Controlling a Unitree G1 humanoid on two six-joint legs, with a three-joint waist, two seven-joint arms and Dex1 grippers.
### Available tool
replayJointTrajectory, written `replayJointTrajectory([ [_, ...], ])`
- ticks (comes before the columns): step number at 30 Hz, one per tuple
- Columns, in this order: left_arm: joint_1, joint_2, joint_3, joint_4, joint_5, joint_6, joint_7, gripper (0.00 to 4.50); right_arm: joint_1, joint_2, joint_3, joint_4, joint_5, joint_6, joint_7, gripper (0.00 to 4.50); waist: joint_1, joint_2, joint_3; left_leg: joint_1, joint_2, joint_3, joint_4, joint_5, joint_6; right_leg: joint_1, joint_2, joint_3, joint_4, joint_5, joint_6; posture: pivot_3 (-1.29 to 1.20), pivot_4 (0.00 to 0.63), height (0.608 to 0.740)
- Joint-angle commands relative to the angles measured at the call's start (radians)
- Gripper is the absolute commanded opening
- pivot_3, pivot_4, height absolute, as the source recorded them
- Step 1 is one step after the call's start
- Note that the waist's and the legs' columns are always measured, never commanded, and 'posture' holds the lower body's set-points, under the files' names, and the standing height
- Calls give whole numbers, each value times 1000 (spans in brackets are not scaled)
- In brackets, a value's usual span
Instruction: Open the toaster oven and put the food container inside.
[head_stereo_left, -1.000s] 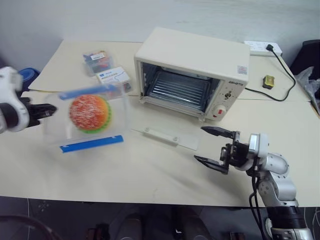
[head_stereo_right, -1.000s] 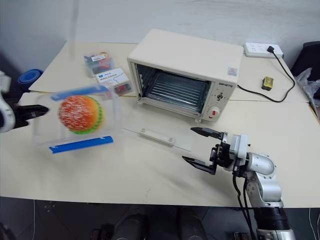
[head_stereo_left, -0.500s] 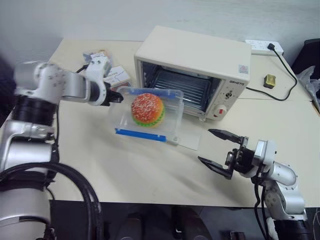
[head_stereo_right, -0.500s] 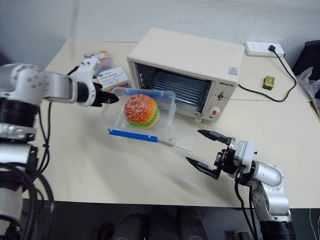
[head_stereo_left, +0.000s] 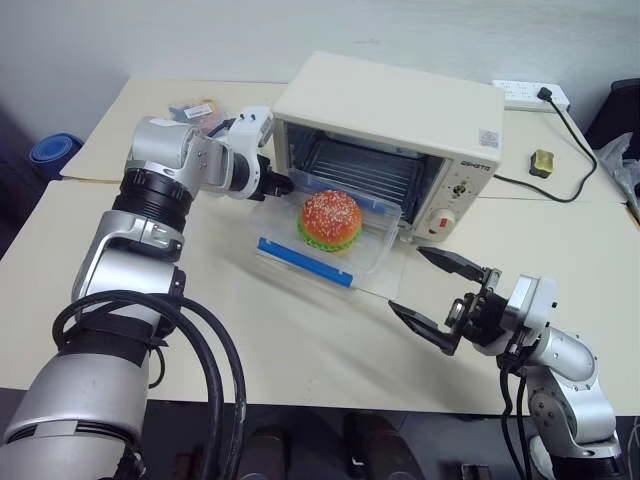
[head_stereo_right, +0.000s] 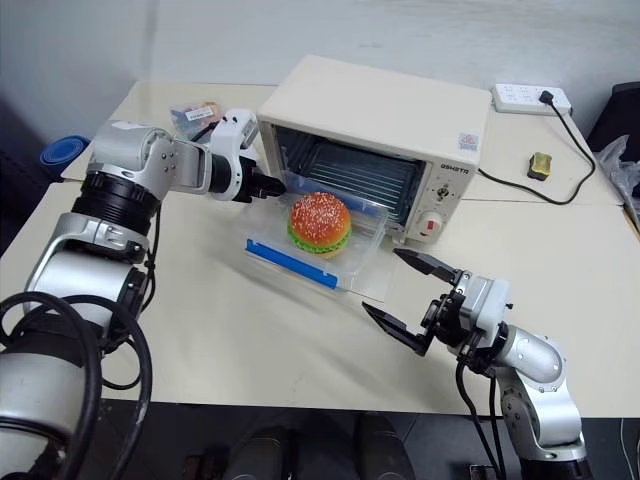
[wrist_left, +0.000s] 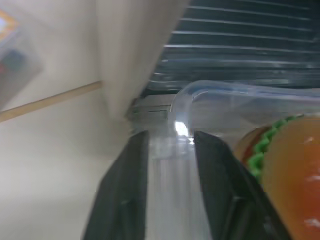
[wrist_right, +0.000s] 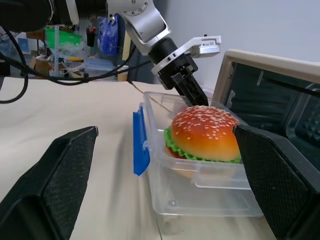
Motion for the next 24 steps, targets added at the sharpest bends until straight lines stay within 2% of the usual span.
replayJointTrajectory([
  [1,-18,27,140,-34,-20,1,-30,2774,-6,-4,7,-51,1,22,-28,4500,-2,0,0,-2,0,1,0,0,0,-3,0,0,2,0,0,0,150,740],
  [2,-1,53,171,-55,-28,16,-51,3062,-10,-14,10,-64,-3,50,-46,4500,-2,0,0,-6,0,1,2,0,0,-7,0,0,4,0,0,0,150,740],
  [4,37,110,227,-93,-37,44,-81,3062,-10,-44,14,-101,-8,134,-89,4500,-12,0,0,-9,0,1,2,1,-1,-11,0,1,6,0,0,0,150,740],
  [6,142,215,222,-215,-44,14,-217,3062,1,-100,31,-156,48,249,-85,4500,-28,1,0,-9,1,1,2,2,-2,-12,0,1,6,0,0,0,150,740],
  [7,184,249,218,-265,-44,-3,-264,3087,7,-123,36,-175,63,286,-79,4132,-30,1,0,-8,1,2,0,2,-2,-13,0,3,7,0,0,0,150,740],
  [9,340,344,241,-399,-61,-112,-426,2696,10,-172,79,-213,52,368,-79,3597,-29,1,-1,-9,1,-1,0,2,-3,-14,1,3,7,0,0,0,150,740],
  [11,501,405,264,-525,-64,-285,-591,2246,-7,-187,129,-227,29,426,-97,2947,-25,1,-1,-8,1,-1,0,2,-3,-14,1,4,7,0,-1,0,150,740],
  [13,640,429,264,-631,-50,-442,-705,1588,-34,-190,185,-223,-2,473,-106,2225,-19,0,-1,-9,1,-2,1,2,-4,-14,0,3,6,0,-2,0,150,740],
  [15,744,418,242,-711,-34,-522,-754,850,-68,-169,247,-186,-62,475,-115,1408,0,-1,-1,-10,-1,-4,2,3,-2,-12,-2,1,5,0,-2,0,150,740],
  [17,798,361,225,-738,-7,-589,-728,243,-119,-121,297,-127,-131,447,-148,735,12,-1,-2,-9,-2,-6,4,2,0,-8,-3,0,3,0,-2,0,150,740],
  [18,811,336,217,-738,8,-611,-710,4,-142,-101,311,-103,-157,439,-165,435,16,-2,-2,-9,-2,-6,4,2,1,-7,-4,0,2,0,-1,0,150,740],
  [19,815,301,210,-731,28,-645,-684,0,-167,-74,315,-77,-182,426,-187,36,19,-2,-2,-8,-3,-6,4,2,2,-6,-4,0,2,0,-1,0,150,740],
  [24,775,161,180,-663,94,-696,-578,0,-280,11,306,40,-273,388,-267,36,21,-2,-2,-10,-4,-5,5,1,5,-8,-4,0,2,1,1,0,150,740],
])
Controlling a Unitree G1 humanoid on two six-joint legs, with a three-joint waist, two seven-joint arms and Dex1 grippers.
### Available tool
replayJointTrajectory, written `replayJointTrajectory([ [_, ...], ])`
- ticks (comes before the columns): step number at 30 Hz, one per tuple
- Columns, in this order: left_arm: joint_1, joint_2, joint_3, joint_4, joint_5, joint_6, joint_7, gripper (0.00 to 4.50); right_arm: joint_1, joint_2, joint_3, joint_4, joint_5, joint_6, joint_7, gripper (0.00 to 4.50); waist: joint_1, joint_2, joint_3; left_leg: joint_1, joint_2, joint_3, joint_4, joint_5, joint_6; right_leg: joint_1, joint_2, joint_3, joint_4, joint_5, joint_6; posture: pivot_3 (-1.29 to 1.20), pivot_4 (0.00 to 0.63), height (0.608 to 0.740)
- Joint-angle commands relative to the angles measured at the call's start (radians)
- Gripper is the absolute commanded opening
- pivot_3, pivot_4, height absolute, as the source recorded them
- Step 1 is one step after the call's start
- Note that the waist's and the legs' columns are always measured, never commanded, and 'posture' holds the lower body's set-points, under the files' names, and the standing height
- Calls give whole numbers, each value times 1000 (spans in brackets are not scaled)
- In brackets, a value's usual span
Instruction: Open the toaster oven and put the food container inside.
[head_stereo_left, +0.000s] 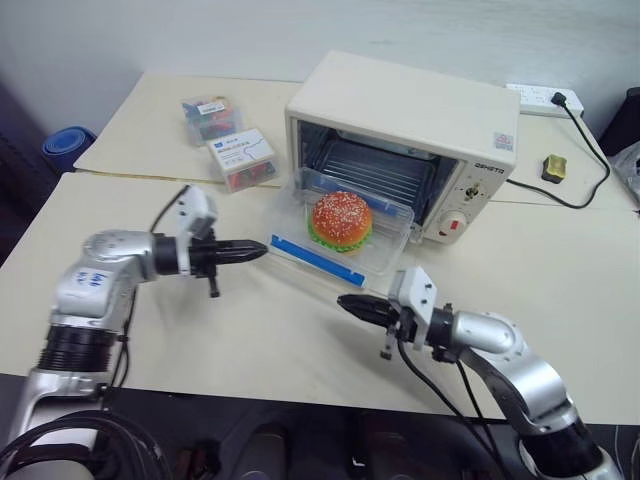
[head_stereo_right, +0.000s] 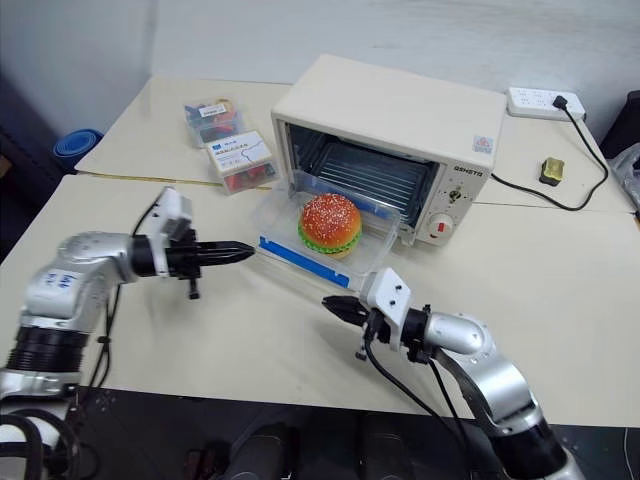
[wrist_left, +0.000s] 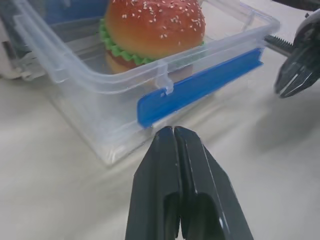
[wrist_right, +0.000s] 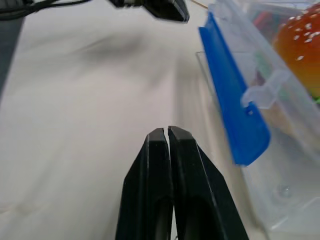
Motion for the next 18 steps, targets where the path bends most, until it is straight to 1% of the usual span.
replayJointTrajectory([
  [1,-47,-59,6,36,42,-56,72,0,-55,38,-27,52,-53,-57,-50,36,-2,0,0,0,0,0,0,0,0,0,0,0,0,0,0,0,150,740],
  [4,-82,-119,11,88,73,-84,136,0,-94,55,-33,90,-78,-88,-58,36,-8,0,0,0,0,1,0,0,0,-1,1,0,0,0,0,0,150,740],
  [8,-149,-236,45,193,123,-158,305,0,-165,83,-33,176,-101,-127,-60,36,-17,0,0,0,0,1,2,0,0,-1,1,-1,1,1,1,0,150,740],
  [13,-192,-317,68,258,135,-214,394,0,-236,123,-44,287,-141,-169,-93,36,-24,0,0,0,1,3,2,0,0,-2,2,-1,3,1,1,0,150,740],
  [18,-229,-373,77,304,141,-248,433,0,-324,153,-84,408,-206,-218,-190,36,-22,0,0,0,1,3,4,0,0,-2,1,-1,3,1,2,0,150,740],
])
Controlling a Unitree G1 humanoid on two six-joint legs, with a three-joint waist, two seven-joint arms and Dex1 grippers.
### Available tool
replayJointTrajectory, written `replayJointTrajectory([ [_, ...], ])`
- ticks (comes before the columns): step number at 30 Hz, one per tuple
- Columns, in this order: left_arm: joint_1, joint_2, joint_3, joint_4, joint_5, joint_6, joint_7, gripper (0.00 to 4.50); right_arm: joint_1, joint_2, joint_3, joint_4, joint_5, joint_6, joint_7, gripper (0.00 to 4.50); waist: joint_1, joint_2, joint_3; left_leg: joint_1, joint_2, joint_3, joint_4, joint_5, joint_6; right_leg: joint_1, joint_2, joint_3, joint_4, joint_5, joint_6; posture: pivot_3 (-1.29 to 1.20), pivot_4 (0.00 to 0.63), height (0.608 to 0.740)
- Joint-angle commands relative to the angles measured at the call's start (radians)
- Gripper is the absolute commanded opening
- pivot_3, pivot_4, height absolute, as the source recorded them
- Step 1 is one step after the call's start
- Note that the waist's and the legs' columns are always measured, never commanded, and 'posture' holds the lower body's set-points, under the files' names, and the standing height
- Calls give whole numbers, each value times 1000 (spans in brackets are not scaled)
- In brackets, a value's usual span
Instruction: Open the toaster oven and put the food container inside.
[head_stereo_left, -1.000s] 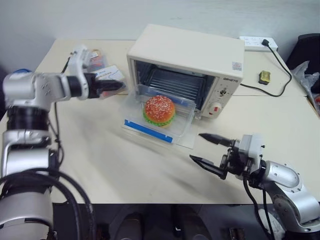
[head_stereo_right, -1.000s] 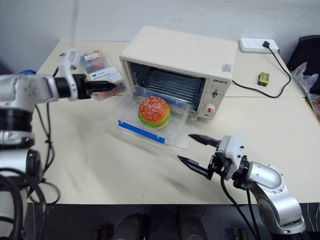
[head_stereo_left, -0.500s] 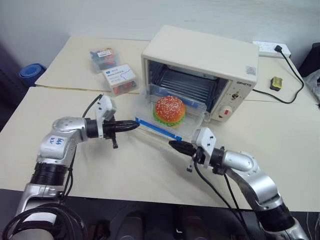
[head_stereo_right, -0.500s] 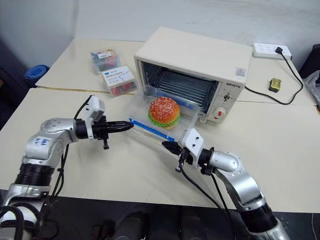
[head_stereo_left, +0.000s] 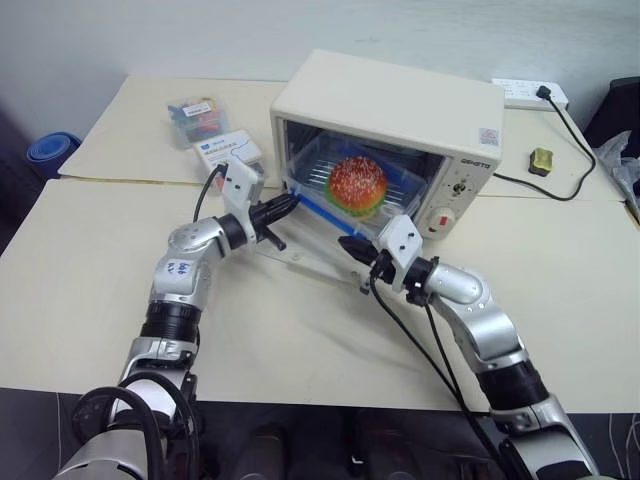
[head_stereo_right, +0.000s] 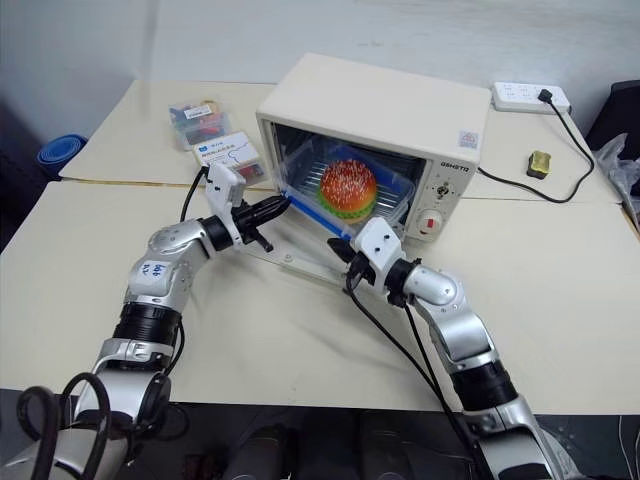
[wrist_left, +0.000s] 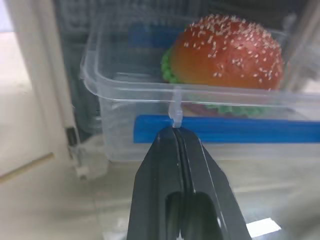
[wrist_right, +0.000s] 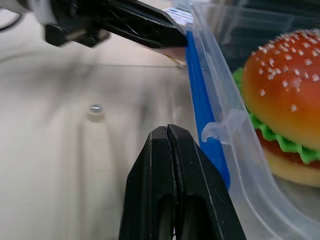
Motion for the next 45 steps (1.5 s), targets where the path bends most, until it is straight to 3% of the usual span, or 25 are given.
replayJointTrajectory([
  [1,-34,-19,18,6,2,-38,17,0,-62,19,-62,42,-48,-45,-91,36,-1,0,0,0,0,0,0,0,0,0,0,0,0,0,0,0,150,740],
  [11,-64,-42,40,81,5,-81,39,0,-137,50,-106,157,-99,-102,-182,36,-5,0,0,-1,0,0,0,0,0,-1,0,0,1,0,0,0,150,740],
  [13,-52,-35,40,75,3,-87,17,0,-133,65,-111,148,-66,-75,-161,36,-11,0,0,0,0,1,0,0,0,-1,0,0,1,0,0,0,150,740],
  [16,33,64,65,-33,-39,-11,-79,0,-77,22,-102,20,18,11,-31,36,-26,0,0,-1,0,0,0,0,0,-1,0,1,2,0,0,0,150,740],
  [19,142,210,111,-199,-119,106,-194,593,-5,-57,-147,-120,121,105,66,0,-40,0,0,0,2,0,-7,0,-1,-2,1,3,2,0,0,0,150,740],
  [21,220,303,149,-308,-207,180,-301,1218,42,-128,-181,-171,163,131,131,0,-41,0,0,-2,3,0,-8,0,-2,-4,1,3,1,0,0,0,150,740],
  [26,432,493,263,-464,-312,53,-631,2749,122,-357,-267,-3,172,19,362,0,-22,1,0,1,1,0,-7,-1,1,1,-2,3,-7,0,0,0,150,740],
  [32,598,582,293,-540,-353,49,-770,4481,157,-361,-199,191,122,-142,502,0,-24,1,0,5,1,0,-7,-5,8,6,-2,2,-7,0,0,0,150,740],
  [39,619,562,333,-545,-416,145,-679,4481,140,-228,-161,221,138,-196,516,0,-31,1,0,4,2,0,-7,-5,8,3,-1,3,-4,0,0,0,150,740],
  [45,607,474,409,-590,-456,159,-503,4481,117,-98,-242,150,250,-158,423,0,-26,1,0,3,2,-1,-6,-5,7,3,-1,2,-4,0,0,0,150,740],
])
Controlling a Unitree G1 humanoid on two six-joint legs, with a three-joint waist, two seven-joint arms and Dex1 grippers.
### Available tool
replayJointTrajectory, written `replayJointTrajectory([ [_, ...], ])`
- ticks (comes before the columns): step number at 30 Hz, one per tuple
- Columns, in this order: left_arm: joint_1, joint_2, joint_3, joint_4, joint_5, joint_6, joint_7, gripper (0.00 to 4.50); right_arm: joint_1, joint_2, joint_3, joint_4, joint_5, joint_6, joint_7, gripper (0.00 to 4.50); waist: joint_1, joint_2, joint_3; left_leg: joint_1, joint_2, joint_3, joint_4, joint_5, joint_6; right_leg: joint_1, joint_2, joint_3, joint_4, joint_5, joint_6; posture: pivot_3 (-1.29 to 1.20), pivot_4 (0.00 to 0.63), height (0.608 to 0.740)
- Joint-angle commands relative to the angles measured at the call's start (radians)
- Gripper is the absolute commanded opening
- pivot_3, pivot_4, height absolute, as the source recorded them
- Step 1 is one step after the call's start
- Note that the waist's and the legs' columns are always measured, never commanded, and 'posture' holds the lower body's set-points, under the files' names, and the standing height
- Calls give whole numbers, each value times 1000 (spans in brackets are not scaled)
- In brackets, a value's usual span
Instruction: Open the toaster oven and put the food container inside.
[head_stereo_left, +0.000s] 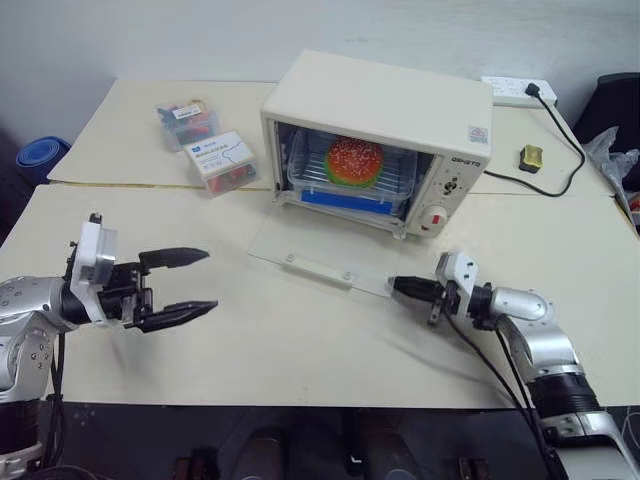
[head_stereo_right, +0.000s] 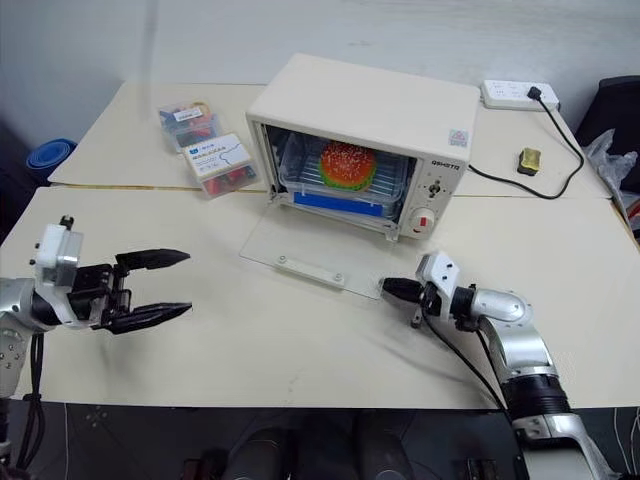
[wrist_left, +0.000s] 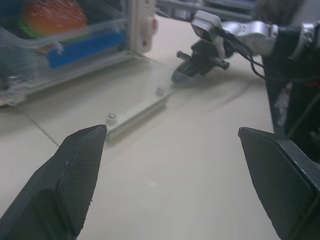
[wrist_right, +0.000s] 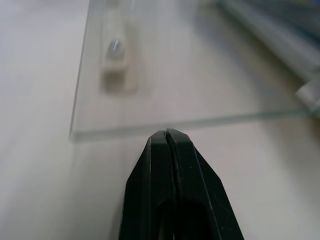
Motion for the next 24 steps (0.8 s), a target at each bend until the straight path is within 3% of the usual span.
replayJointTrajectory([
  [1,0,-36,74,-60,-59,23,113,4481,-22,56,-68,-100,114,15,-42,0,-1,0,0,0,0,0,0,0,0,0,0,0,0,0,0,0,150,740],
  [6,34,-146,118,-123,-61,-2,279,4481,-117,155,-191,-202,314,101,-167,0,0,0,0,0,0,0,0,0,-1,-1,0,0,1,0,0,0,150,740],
  [10,57,-161,110,-153,-27,-34,312,4481,-180,125,-214,-213,373,174,-156,0,3,0,0,-1,0,-1,0,1,-2,0,0,-1,1,0,0,0,150,740],
  [11,70,-151,108,-149,0,-57,307,4495,-187,105,-214,-211,361,166,-135,183,4,0,0,-1,0,-1,0,1,-2,0,0,-1,1,0,0,0,150,740],
  [15,150,-97,110,-117,97,-150,256,4500,-135,-8,-184,-242,335,185,10,1311,3,0,0,-1,0,0,-1,0,-1,0,0,0,0,0,0,0,150,740],
  [19,318,-56,117,-79,209,-283,179,4500,-6,-145,-127,-251,235,55,228,2608,0,0,0,-1,0,1,-3,-1,1,0,0,0,-4,0,0,0,150,740],
  [24,425,-40,132,-68,221,-305,149,4500,119,-186,-114,-216,203,-55,357,4344,2,0,0,1,0,1,-2,-1,2,2,0,1,-3,0,0,0,150,740],
])
